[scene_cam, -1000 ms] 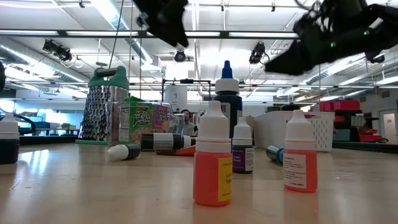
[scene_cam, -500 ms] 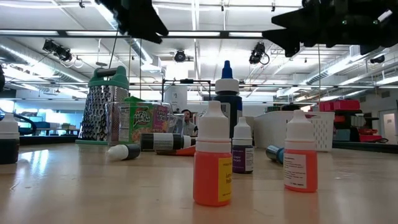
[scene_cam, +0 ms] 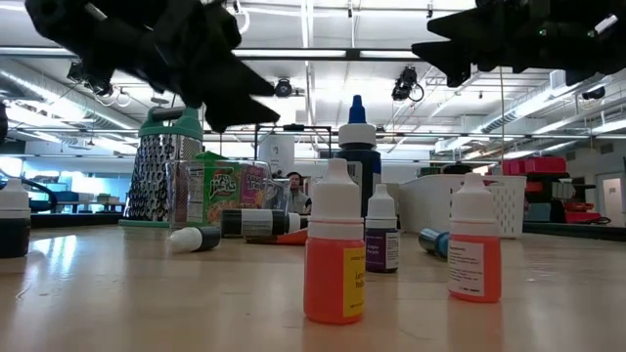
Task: Pick & Place Kitchen Items
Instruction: Put the orange spice pack into the white bin
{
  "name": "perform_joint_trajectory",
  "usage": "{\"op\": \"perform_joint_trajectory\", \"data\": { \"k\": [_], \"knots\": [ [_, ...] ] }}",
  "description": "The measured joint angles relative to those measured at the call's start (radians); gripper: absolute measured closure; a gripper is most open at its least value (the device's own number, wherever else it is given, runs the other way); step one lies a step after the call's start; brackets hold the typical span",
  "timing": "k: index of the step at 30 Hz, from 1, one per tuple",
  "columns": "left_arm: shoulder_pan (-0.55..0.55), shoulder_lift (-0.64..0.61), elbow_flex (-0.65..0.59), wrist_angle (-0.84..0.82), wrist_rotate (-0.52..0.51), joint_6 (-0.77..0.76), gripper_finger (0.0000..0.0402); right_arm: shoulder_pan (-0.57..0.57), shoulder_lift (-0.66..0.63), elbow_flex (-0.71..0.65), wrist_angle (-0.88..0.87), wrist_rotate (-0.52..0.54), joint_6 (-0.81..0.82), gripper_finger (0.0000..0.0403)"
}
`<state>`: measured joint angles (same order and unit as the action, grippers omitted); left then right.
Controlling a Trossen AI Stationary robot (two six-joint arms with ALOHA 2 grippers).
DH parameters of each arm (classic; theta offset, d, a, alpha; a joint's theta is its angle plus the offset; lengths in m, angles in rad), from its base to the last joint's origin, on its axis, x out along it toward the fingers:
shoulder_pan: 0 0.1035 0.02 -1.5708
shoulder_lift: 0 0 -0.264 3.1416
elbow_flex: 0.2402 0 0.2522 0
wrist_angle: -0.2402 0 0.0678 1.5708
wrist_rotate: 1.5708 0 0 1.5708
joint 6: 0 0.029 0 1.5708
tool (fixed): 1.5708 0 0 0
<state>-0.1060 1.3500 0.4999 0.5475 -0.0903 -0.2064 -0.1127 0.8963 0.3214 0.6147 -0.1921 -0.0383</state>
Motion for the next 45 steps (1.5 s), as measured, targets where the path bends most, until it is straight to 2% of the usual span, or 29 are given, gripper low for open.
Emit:
{"op": "perform_joint_trajectory", "data": {
  "k": [3, 13, 19, 26, 30, 36, 40, 45],
  "knots": [
    [0.000, 0.069, 0.006, 0.005, -0.019, 0.013, 0.0116, 0.000, 0.000, 0.000, -0.003, 0.000, 0.000, 0.0142],
    [-0.025, 0.346, 0.064, -0.025, -0.043, 0.281, 0.0116, 0.000, 0.000, 0.000, -0.008, 0.000, -0.004, 0.0142],
    [-0.063, 0.384, 0.064, -0.070, -0.111, 0.372, 0.0134, 0.000, 0.000, 0.000, -0.011, 0.000, -0.004, 0.0142],
    [-0.080, 0.376, 0.065, -0.111, -0.127, 0.426, 0.0182, 0.000, 0.000, -0.001, -0.026, 0.000, -0.033, 0.0142],
    [-0.066, 0.375, 0.067, -0.149, -0.109, 0.418, 0.0224, 0.000, 0.000, -0.001, -0.026, 0.000, -0.034, 0.0142],
    [-0.045, 0.375, 0.066, -0.159, -0.025, 0.361, 0.0317, 0.000, 0.000, -0.001, -0.026, 0.000, -0.034, 0.0142],
    [-0.045, 0.376, 0.064, -0.159, -0.016, 0.329, 0.0388, 0.000, 0.000, -0.001, -0.026, 0.000, -0.034, 0.0142],
    [-0.041, 0.383, 0.077, -0.097, -0.098, 0.338, 0.0394, 0.000, 0.000, -0.001, -0.025, 0.043, -0.034, 0.0142]
  ]
}}
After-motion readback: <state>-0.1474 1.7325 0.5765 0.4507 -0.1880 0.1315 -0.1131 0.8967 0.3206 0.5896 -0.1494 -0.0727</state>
